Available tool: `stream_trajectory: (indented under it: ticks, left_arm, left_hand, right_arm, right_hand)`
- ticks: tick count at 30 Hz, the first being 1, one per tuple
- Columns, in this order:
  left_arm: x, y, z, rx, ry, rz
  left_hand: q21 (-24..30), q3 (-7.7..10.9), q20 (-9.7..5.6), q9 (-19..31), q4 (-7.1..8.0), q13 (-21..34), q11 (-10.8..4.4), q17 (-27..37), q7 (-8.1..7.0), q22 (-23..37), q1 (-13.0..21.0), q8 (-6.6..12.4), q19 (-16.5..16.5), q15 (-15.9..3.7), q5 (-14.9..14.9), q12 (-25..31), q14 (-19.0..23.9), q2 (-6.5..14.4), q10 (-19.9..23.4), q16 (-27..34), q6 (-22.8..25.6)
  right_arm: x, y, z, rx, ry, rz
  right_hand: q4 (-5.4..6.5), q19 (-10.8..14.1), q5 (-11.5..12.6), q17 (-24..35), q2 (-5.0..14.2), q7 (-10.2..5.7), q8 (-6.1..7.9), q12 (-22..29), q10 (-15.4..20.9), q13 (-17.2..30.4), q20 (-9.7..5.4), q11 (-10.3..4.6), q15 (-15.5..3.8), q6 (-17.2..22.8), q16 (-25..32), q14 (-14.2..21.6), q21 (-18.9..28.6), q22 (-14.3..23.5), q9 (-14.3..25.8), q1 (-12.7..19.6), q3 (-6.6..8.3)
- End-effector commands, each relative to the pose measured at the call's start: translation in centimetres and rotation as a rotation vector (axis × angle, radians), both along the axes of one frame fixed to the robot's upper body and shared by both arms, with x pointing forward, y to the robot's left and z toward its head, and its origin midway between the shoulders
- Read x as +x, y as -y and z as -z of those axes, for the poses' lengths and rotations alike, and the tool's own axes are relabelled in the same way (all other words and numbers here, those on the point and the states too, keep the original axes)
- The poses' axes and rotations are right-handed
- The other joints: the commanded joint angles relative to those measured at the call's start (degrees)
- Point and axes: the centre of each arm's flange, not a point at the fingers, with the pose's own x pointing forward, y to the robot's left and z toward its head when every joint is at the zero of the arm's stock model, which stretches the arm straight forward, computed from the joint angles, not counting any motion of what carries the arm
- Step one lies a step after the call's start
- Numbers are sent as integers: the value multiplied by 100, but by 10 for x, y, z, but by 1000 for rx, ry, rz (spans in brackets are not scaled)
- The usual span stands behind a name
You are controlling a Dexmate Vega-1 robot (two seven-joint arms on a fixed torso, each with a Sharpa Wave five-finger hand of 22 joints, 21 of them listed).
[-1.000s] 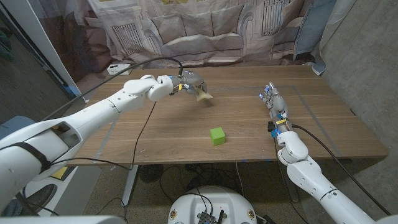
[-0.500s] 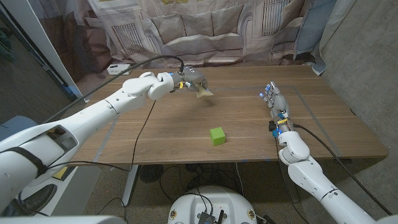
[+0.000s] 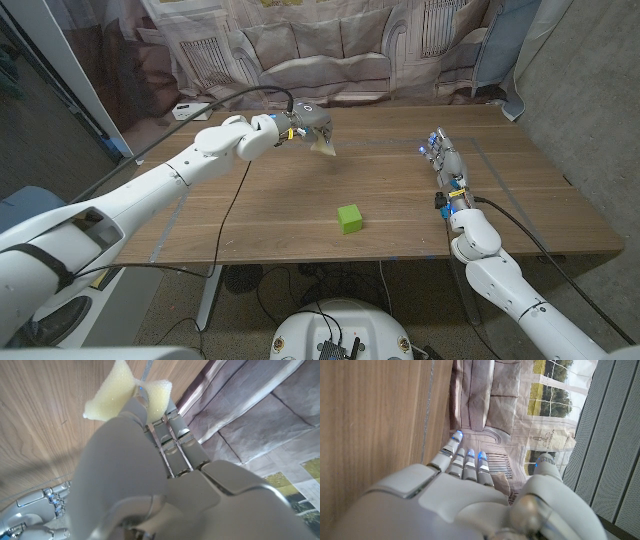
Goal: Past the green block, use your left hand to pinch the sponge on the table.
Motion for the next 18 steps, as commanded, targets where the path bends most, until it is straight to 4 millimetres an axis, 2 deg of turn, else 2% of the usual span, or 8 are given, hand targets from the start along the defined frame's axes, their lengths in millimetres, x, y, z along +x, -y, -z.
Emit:
stream_trajectory:
  ticks: [1,8,15,18]
  left_arm:
    - [-5,-7,-3,-86,29,39]
    - [-7,-3,0,-88,16,11]
    - [-8,-3,2,-102,9,-7]
    - [-8,-3,3,-92,2,-15]
  left_hand:
    - [195,20,-31,78,15,179,13,67,63,71,249,82,138,-714,69,84,672,168,38,125,71]
    - [399,17,2,157,50,432,169,213,168,109,266,173,210,-636,81,171,844,191,39,252,97]
    - [588,-1,22,98,46,686,167,333,325,74,279,239,346,-619,77,247,855,126,16,286,290]
    - [639,-5,8,65,54,767,196,369,325,56,274,232,364,-614,72,275,893,114,24,306,310]
  right_arm:
    - [4,2,-2,1,6,-6]
    - [5,2,0,7,4,-10]
    - [4,2,2,7,4,-16]
    - [4,2,2,6,5,-19]
  right_hand:
    - [14,43,7,14,1,9,37,30,45,28,-12,-23,-9,42,40,49,21,18,19,25,-19]
    - [15,45,8,15,3,6,36,26,44,28,-12,-19,-10,47,38,49,18,18,19,24,-20]
    - [16,57,10,16,10,15,30,18,35,28,-27,-10,-15,43,34,47,18,18,19,26,-19]
    - [13,62,13,16,26,28,24,3,4,29,-58,2,-19,33,27,34,16,17,20,40,-10]
